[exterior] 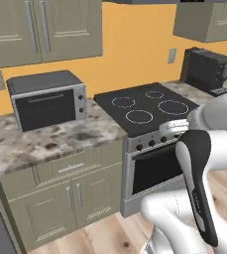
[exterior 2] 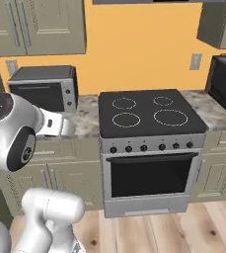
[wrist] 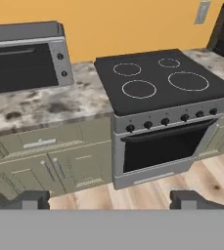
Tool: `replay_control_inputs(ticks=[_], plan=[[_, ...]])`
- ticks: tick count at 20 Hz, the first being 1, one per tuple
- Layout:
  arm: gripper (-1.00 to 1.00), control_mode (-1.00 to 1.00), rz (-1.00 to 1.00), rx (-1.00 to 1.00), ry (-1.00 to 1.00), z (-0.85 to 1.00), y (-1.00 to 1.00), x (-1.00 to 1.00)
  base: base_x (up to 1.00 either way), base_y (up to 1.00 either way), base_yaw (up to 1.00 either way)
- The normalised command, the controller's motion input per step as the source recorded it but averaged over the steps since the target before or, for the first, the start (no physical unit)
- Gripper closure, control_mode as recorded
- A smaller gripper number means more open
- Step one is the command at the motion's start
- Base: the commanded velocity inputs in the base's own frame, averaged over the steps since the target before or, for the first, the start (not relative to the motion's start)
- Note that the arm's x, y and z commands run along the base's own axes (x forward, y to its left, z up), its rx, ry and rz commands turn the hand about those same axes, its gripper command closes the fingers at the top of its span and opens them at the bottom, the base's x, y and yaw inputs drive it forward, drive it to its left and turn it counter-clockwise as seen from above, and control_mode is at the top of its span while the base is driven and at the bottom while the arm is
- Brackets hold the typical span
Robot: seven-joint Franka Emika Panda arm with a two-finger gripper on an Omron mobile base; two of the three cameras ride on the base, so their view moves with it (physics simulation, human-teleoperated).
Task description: Navigate to the microwave.
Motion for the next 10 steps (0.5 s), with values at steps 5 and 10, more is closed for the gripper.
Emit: replay_control_inputs(ticks=[5,10], plan=[[-1.00,1.00,0.00,0.00,0.00,0.00,0.00,0.00,0.41,-1.00,-0.31],[-1.00,1.00,0.00,0.00,0.00,0.00,0.00,0.00,0.05,-0.70,-0.72]])
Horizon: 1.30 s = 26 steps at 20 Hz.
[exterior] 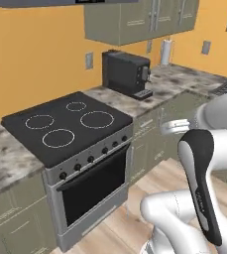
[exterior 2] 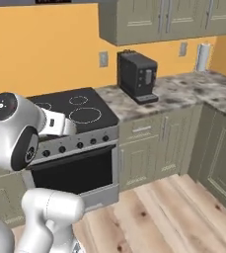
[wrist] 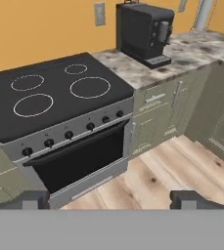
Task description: Navigate to the microwave.
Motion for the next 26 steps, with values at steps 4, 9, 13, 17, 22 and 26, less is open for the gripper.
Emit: replay_control_inputs(ticks=[4,9,13,17,22,26], plan=[[-1.00,1.00,0.00,0.00,0.00,0.00,0.00,0.00,0.00,-0.14,-0.95],[-1.00,1.00,0.00,0.00,0.00,0.00,0.00,0.00,0.00,-0.14,-0.94],[-1.00,1.00,0.00,0.00,0.00,0.00,0.00,0.00,0.00,-0.41,-0.85],[-1.00,1.00,0.00,0.00,0.00,0.00,0.00,0.00,0.00,-0.83,-0.72],[-1.00,1.00,0.00,0.00,0.00,0.00,0.00,0.00,0.00,-0.99,-0.68],[-1.00,1.00,0.00,0.00,0.00,0.00,0.00,0.00,0.00,-0.98,-0.69]])
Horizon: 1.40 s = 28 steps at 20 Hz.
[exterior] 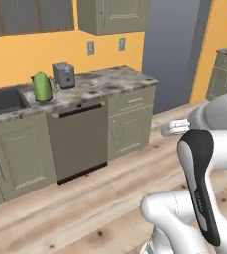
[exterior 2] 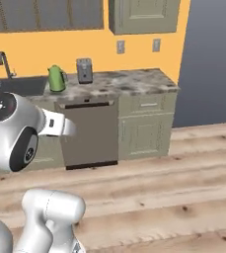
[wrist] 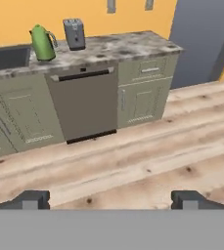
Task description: Navigate to the microwave.
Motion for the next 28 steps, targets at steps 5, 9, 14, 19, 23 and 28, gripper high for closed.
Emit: replay_control_inputs(ticks=[5,9,14,19,23,28], plan=[[-1.00,1.00,0.00,0.00,0.00,0.00,0.00,0.00,0.00,-0.53,-0.83],[-1.00,1.00,0.00,0.00,0.00,0.00,0.00,0.00,0.15,-0.13,-0.82],[-1.00,1.00,0.00,0.00,0.00,0.00,0.00,0.00,0.86,0.18,-0.58],[-1.00,1.00,0.00,0.00,0.00,0.00,0.00,0.00,1.00,0.48,-0.35],[-1.00,1.00,0.00,0.00,0.00,0.00,0.00,0.00,1.00,0.42,-0.33],[-1.00,1.00,0.00,0.00,0.00,0.00,0.00,0.00,1.00,0.42,-0.37]])
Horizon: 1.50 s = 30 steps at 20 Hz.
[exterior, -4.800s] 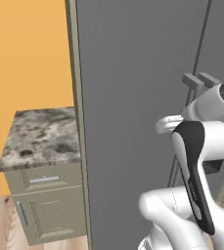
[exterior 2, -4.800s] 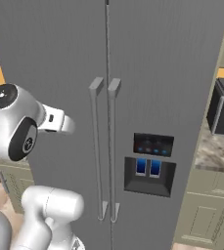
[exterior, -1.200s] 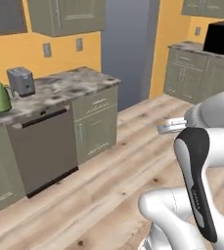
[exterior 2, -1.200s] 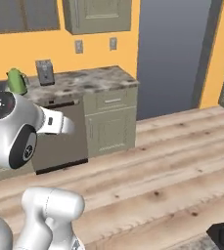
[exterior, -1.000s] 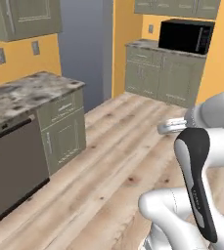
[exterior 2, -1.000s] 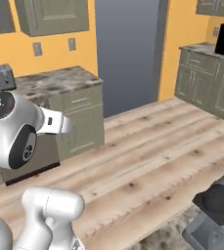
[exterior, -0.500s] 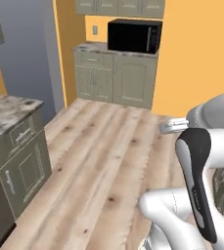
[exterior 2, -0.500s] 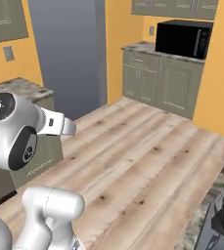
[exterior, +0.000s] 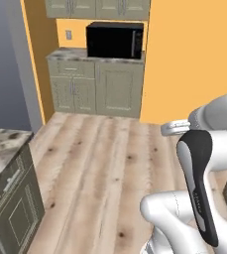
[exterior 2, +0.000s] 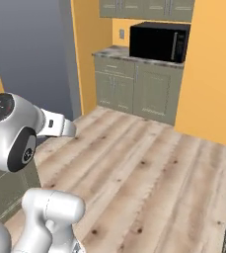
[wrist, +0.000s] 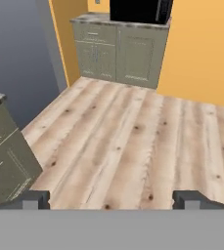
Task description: Navigate to the microwave.
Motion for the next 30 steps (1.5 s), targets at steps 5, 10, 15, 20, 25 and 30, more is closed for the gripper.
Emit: replay_control_inputs(ticks=[5,10,15,20,25,30], plan=[[-1.00,1.00,0.00,0.00,0.00,0.00,0.00,0.00,1.00,0.35,-0.26],[-1.00,1.00,0.00,0.00,0.00,0.00,0.00,0.00,1.00,0.29,-0.14],[-1.00,1.00,0.00,0.00,0.00,0.00,0.00,0.00,1.00,0.12,-0.13],[-1.00,1.00,0.00,0.00,0.00,0.00,0.00,0.00,1.00,0.18,-0.19],[-1.00,1.00,0.00,0.00,0.00,0.00,0.00,0.00,1.00,0.46,-0.21],[-1.00,1.00,0.00,0.00,0.00,0.00,0.00,0.00,1.00,0.46,-0.15]])
